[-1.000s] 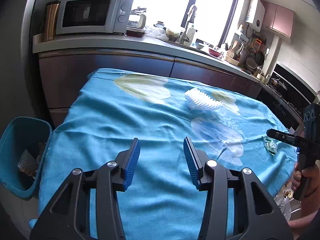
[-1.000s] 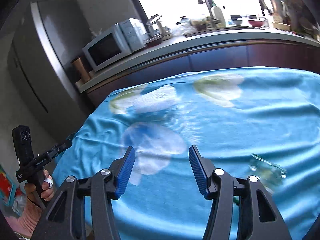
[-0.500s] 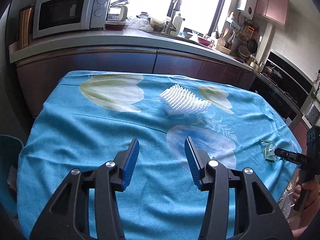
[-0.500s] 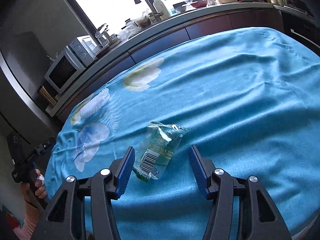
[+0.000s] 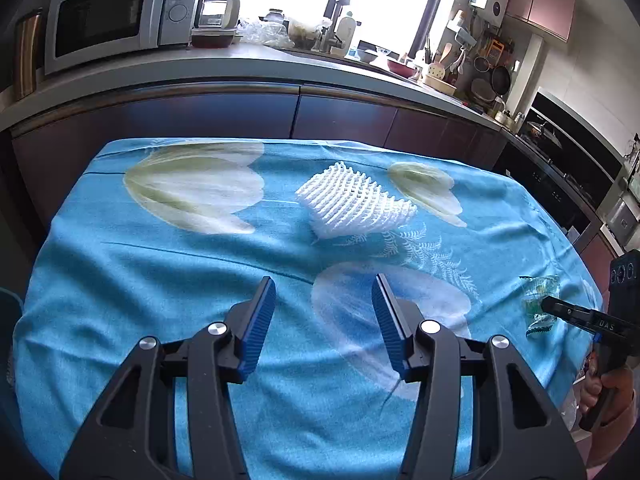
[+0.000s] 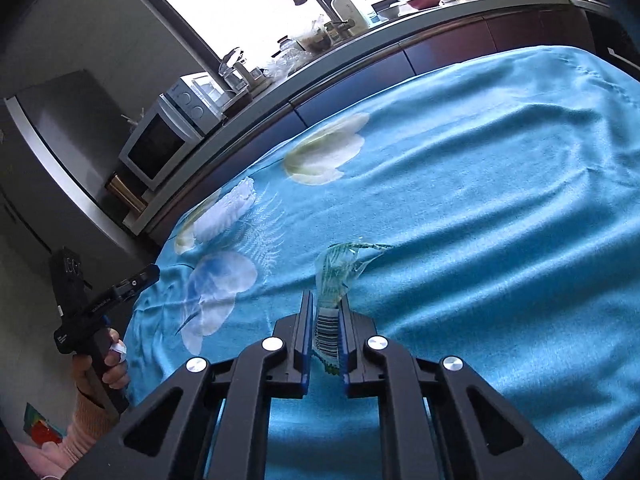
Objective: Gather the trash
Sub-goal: 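Grasp the clear barcode wrapper with the right tool while the left tool grasps the white foam net, then carry the white foam net and clear wrapper over to the teal bin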
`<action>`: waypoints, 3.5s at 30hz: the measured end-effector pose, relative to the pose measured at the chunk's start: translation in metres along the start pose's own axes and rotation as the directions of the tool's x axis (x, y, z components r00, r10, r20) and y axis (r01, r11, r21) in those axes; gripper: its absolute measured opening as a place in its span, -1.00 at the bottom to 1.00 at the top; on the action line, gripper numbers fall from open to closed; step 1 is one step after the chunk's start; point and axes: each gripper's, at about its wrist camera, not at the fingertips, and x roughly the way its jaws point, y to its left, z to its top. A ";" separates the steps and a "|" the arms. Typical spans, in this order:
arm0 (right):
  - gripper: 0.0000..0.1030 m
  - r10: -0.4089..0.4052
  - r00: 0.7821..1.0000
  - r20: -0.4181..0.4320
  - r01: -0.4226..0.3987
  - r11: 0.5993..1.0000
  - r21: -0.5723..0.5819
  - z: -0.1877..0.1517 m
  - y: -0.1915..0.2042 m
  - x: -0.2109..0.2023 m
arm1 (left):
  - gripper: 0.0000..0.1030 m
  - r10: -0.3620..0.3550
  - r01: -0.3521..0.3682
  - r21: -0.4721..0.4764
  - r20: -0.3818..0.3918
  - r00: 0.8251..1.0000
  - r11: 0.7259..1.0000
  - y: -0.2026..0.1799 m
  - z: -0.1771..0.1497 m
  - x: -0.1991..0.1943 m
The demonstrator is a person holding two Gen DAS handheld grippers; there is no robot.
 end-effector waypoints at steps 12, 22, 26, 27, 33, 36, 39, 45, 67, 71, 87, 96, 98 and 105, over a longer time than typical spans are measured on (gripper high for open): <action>-0.83 0.119 0.993 0.002 -0.119 0.991 -0.066 0.019 0.032 0.019 | 0.09 0.040 -0.039 0.018 -0.075 0.996 0.999 -0.014 0.042 0.068; -0.83 0.177 0.984 -0.031 -0.179 0.981 -0.080 0.025 0.045 0.043 | -0.35 -0.008 0.003 -0.038 -0.131 0.991 0.999 -0.010 0.053 0.104; -0.83 0.188 0.981 -0.043 -0.191 0.978 -0.081 0.025 0.048 0.050 | -0.72 -0.016 0.013 -0.029 -0.112 0.994 1.000 -0.012 0.050 0.098; -0.83 0.189 0.981 -0.043 -0.192 0.978 -0.084 0.026 0.050 0.051 | -0.79 -0.019 0.017 -0.024 -0.111 0.994 1.000 -0.013 0.050 0.096; -0.83 0.208 0.977 -0.043 -0.211 0.973 -0.089 0.030 0.056 0.056 | -0.85 -0.013 0.012 -0.013 -0.078 0.997 1.000 -0.018 0.041 0.073; -0.83 0.221 0.974 -0.045 -0.225 0.970 -0.092 0.031 0.060 0.057 | -0.85 0.001 -0.001 -0.004 -0.054 0.999 1.000 -0.020 0.032 0.054; -0.83 0.237 0.970 -0.052 -0.241 0.966 -0.097 0.030 0.065 0.059 | -0.85 0.021 -0.021 0.005 -0.033 0.999 1.000 -0.018 0.021 0.033; -0.83 0.278 0.957 -0.081 -0.286 0.952 -0.113 0.025 0.079 0.065 | -0.85 0.051 -0.051 -0.027 0.009 0.999 0.998 -0.008 0.001 -0.009; -0.83 0.370 0.907 -0.199 -0.409 0.888 -0.213 -0.003 0.157 0.086 | -0.85 0.167 -0.151 -0.150 0.098 0.981 0.977 0.036 -0.059 -0.108; -0.83 0.382 0.898 -0.221 -0.427 0.876 -0.222 -0.008 0.168 0.090 | -0.85 0.179 -0.158 -0.173 0.114 0.977 0.972 0.045 -0.065 -0.123; -0.83 0.421 0.861 -0.286 -0.494 0.827 -0.268 -0.025 0.218 0.103 | -0.85 0.260 -0.221 -0.229 0.157 0.953 0.948 0.069 -0.086 -0.171; -0.83 0.439 0.838 -0.324 -0.529 0.800 -0.284 -0.035 0.243 0.110 | -0.85 0.299 -0.251 -0.253 0.176 0.938 0.934 0.081 -0.092 -0.192; -0.83 0.442 0.834 -0.330 -0.534 0.795 -0.287 -0.036 0.248 0.112 | -0.85 0.306 -0.255 -0.257 0.179 0.935 0.932 0.084 -0.094 -0.195; -0.83 0.447 0.823 -0.351 -0.550 0.782 -0.293 -0.040 0.260 0.121 | -0.85 0.323 -0.268 -0.270 0.187 0.928 0.925 0.093 -0.097 -0.205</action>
